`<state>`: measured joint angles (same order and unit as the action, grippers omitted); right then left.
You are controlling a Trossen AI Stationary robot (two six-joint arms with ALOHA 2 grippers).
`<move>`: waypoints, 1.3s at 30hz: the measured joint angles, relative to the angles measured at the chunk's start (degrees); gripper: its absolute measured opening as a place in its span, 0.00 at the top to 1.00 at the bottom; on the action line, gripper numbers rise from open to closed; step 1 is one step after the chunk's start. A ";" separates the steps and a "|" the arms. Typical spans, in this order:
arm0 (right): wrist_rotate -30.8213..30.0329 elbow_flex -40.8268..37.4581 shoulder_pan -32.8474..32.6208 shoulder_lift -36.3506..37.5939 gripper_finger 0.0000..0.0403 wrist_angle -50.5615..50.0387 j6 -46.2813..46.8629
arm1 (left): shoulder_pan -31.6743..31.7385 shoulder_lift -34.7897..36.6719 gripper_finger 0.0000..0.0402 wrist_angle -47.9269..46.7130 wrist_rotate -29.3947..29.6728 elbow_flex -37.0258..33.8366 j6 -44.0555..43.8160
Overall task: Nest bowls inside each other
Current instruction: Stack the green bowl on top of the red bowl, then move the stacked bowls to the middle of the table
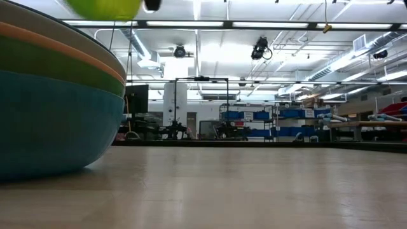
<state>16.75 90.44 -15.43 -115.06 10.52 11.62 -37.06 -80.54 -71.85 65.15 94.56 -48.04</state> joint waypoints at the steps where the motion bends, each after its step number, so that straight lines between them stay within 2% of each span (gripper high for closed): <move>1: 0.89 1.08 0.03 -1.41 1.00 -0.05 0.20 | -0.18 -0.01 0.83 0.58 0.99 0.78 0.00; 6: 1.94 5.65 0.02 -5.81 1.00 -3.56 0.61 | -1.17 0.01 0.83 2.24 4.01 3.52 2.49; 11: 1.49 6.21 0.06 -6.56 0.98 -6.72 0.76 | -2.01 -0.01 0.83 4.18 4.46 5.42 6.07; 22: -0.61 6.20 -0.08 -6.56 0.72 -9.17 2.32 | -2.08 -0.01 0.83 5.32 4.32 5.69 7.52; 27: -0.65 6.20 -0.10 -6.12 0.67 -11.37 2.38 | -2.06 -0.01 0.83 5.28 2.49 5.69 7.34; 29: -0.89 6.16 -0.05 -5.04 0.66 -14.34 2.16 | -2.20 0.01 0.83 5.23 -3.58 5.69 7.05; 31: -3.48 6.16 -0.01 -2.71 0.67 -20.31 0.51 | -2.62 0.01 0.83 5.07 -15.53 5.69 6.71; 35: -14.89 6.18 -0.74 3.56 0.68 -33.43 -3.79 | -4.59 -1.44 0.83 5.23 -42.81 5.69 -2.50; 37: -21.19 6.18 -1.56 7.22 0.68 -40.34 -4.86 | -6.81 -3.46 0.83 5.18 -52.39 5.67 -7.36; 39: -27.17 6.18 -2.50 11.45 0.68 -47.00 -5.20 | -9.18 -5.85 0.83 5.07 -58.12 5.60 -11.96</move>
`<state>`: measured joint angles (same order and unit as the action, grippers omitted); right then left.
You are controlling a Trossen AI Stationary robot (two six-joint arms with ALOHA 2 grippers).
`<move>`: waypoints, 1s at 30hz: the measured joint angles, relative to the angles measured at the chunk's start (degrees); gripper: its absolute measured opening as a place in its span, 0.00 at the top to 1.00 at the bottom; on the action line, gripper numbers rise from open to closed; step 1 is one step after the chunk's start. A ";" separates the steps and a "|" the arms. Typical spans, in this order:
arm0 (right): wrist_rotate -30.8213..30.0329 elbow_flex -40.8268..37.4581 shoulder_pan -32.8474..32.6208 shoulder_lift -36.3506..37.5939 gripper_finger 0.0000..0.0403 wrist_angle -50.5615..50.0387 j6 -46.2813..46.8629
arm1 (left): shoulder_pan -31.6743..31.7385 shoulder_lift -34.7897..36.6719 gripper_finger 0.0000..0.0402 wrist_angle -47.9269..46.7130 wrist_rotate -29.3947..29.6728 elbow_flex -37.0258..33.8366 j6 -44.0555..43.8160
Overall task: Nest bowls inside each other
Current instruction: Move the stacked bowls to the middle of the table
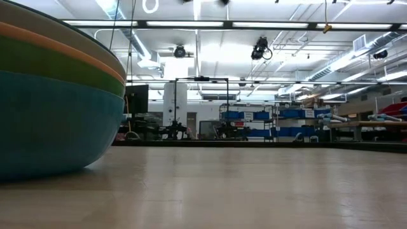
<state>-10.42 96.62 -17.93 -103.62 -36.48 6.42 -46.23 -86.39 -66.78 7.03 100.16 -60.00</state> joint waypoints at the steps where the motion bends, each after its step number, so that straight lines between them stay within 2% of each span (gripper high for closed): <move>1: -2.77 0.00 -0.58 2.06 0.68 -2.92 0.43 | -0.81 -1.05 0.83 0.04 -2.38 0.00 -2.28; 7: -14.96 0.00 -3.84 13.45 0.68 -14.91 6.33 | -2.58 -9.38 0.83 1.19 -15.01 -0.02 -10.69; 15: -25.76 0.00 -10.94 22.69 0.68 -21.16 13.81 | -2.17 -20.76 0.83 4.33 -22.21 0.00 -0.65; 17: -27.77 0.00 -12.44 23.59 0.68 -21.19 14.02 | -2.12 -22.65 0.83 4.35 -21.00 0.00 3.06; 20: -29.65 0.00 -13.99 23.87 0.68 -21.21 14.03 | -1.80 -24.36 0.83 2.98 -12.86 0.00 6.91; 23: -30.39 0.00 -14.45 23.70 0.68 -21.29 13.99 | -0.88 -25.01 0.83 -1.94 -5.53 -0.03 7.22; 30: -30.39 -0.07 -15.01 23.17 0.68 -21.70 13.68 | 0.84 -25.42 0.83 -1.92 -3.89 -7.05 7.52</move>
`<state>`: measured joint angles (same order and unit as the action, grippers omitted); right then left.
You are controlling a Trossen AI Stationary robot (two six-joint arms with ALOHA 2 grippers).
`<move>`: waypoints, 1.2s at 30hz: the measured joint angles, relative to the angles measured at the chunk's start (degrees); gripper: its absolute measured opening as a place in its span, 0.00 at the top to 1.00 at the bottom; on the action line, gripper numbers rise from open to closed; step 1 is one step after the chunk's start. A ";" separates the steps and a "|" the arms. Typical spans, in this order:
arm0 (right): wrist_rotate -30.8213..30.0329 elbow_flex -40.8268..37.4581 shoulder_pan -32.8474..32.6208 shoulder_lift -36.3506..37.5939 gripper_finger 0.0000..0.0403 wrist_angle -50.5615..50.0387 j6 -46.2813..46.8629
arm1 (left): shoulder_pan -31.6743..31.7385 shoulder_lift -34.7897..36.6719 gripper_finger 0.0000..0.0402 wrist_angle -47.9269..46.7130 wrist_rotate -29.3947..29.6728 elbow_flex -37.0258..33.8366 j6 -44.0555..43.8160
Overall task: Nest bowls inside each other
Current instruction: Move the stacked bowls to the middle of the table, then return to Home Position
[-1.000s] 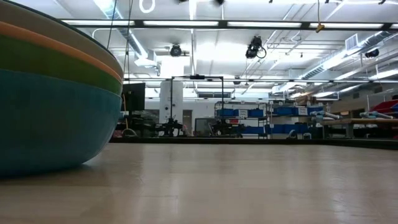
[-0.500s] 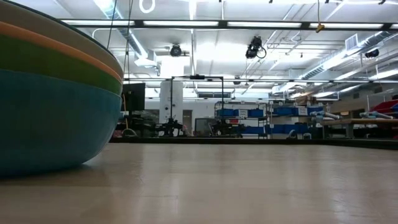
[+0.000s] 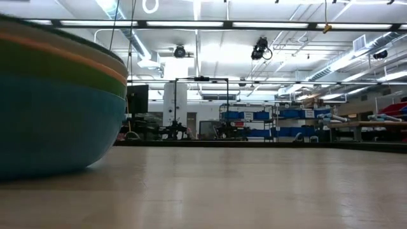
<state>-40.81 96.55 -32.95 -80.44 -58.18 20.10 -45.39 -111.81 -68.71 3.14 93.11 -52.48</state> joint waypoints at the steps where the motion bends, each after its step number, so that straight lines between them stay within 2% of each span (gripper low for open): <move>1: 0.00 0.00 0.01 0.00 0.68 0.00 -0.02 | 0.19 0.02 0.83 0.13 0.35 -1.27 0.06; 7: -0.03 -0.16 0.04 -0.02 0.68 0.07 0.23 | 3.75 -0.01 0.83 0.00 7.88 -7.10 4.03; 13: -0.14 -1.21 0.04 -0.02 0.68 0.21 1.02 | 11.05 0.07 0.83 -0.76 16.65 -10.19 12.16; 20: -0.14 -2.85 0.05 -0.04 0.68 0.15 2.70 | 20.79 0.40 0.83 -0.99 26.08 -10.59 21.51; 24: -0.73 -3.62 0.04 -0.04 0.68 0.09 4.70 | 25.17 2.76 0.83 0.79 27.15 -9.52 23.81; 28: -2.11 -5.27 0.07 -0.04 0.68 -1.45 4.46 | 25.66 9.98 0.83 3.47 27.95 -5.24 25.38; 31: -4.06 -7.22 0.07 -0.08 0.68 -0.45 2.26 | 24.55 17.83 0.83 6.89 31.95 -2.09 26.25; 33: -6.59 -8.19 0.04 -0.09 0.68 -0.07 2.20 | 23.08 24.28 0.83 11.98 35.88 -0.47 29.14; 36: -8.41 -9.53 -0.34 -0.07 0.68 4.01 -4.98 | 20.53 34.01 0.83 25.70 39.81 0.08 39.78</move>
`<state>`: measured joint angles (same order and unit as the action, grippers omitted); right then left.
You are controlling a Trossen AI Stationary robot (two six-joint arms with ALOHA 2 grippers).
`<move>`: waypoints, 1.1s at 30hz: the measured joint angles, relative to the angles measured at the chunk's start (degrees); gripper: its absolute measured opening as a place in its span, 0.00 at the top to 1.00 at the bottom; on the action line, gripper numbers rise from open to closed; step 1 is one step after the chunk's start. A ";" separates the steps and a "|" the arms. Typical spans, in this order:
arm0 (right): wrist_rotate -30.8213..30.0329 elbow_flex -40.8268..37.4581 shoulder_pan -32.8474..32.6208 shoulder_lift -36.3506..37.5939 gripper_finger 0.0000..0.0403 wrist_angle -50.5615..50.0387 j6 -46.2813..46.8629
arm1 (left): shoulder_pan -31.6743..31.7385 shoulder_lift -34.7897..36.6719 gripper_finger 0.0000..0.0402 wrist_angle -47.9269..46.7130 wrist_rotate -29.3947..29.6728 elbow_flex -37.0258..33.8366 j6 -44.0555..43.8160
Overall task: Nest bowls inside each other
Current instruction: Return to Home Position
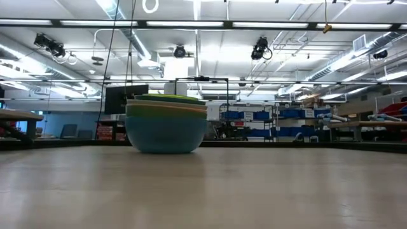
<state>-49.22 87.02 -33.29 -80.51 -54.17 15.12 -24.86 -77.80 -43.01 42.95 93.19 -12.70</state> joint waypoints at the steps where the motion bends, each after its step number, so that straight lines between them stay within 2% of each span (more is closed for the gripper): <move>1: -0.75 -0.48 -0.02 -0.02 0.68 3.85 -3.71 | -0.60 2.62 0.83 5.73 0.18 -0.20 4.39; 2: -0.78 -0.84 0.70 -0.02 0.68 10.38 -8.90 | -1.11 4.79 0.83 11.96 0.21 -0.88 9.48; 3: 1.76 -0.92 2.28 -0.02 0.68 17.80 -14.58 | -1.36 6.62 0.83 18.89 -0.32 -1.88 15.16; 4: 8.56 -0.92 4.81 -0.02 0.68 25.82 -21.06 | -1.32 7.89 0.83 25.88 -2.11 -2.91 20.76; 5: 18.71 -0.90 7.75 0.00 0.68 33.31 -26.72 | -0.63 8.88 0.83 31.87 -5.22 -3.83 25.99; 7: 40.18 -0.89 14.55 0.00 0.68 43.86 -33.46 | 2.35 9.18 0.83 37.97 -12.31 -4.75 31.92; 8: 48.27 -0.89 18.16 -0.02 0.68 47.86 -33.79 | 4.36 9.06 0.83 39.02 -15.01 -4.92 33.34; 10: 58.71 -0.85 25.57 0.22 0.68 53.48 -30.97 | 8.73 8.15 0.83 38.40 -17.73 -5.31 33.62; 14: 72.26 -0.89 38.45 1.50 0.68 51.65 -24.68 | 17.60 6.04 0.83 30.63 -22.10 -5.48 31.47; 17: 81.42 -0.92 45.61 3.19 0.68 47.45 -22.25 | 24.70 5.30 0.83 26.57 -31.43 -5.46 27.50; 21: 86.13 -1.69 49.78 6.27 0.68 41.64 -22.80 | 31.05 5.29 0.83 22.03 -38.53 -5.46 23.10; 25: 86.57 -6.64 47.67 11.41 0.68 40.01 -24.39 | 32.36 9.04 0.84 20.22 -39.62 -7.99 21.43; 29: 83.56 -15.58 45.37 18.48 0.68 44.37 -23.63 | 32.33 17.29 0.87 25.44 -38.51 -18.78 19.03; 33: 82.88 -24.85 44.91 26.48 0.68 52.44 -19.26 | 31.63 27.91 0.90 35.79 -38.16 -32.20 13.38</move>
<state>33.65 62.17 11.62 -54.03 -1.73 -4.14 6.76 -49.89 -7.22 4.78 60.98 0.69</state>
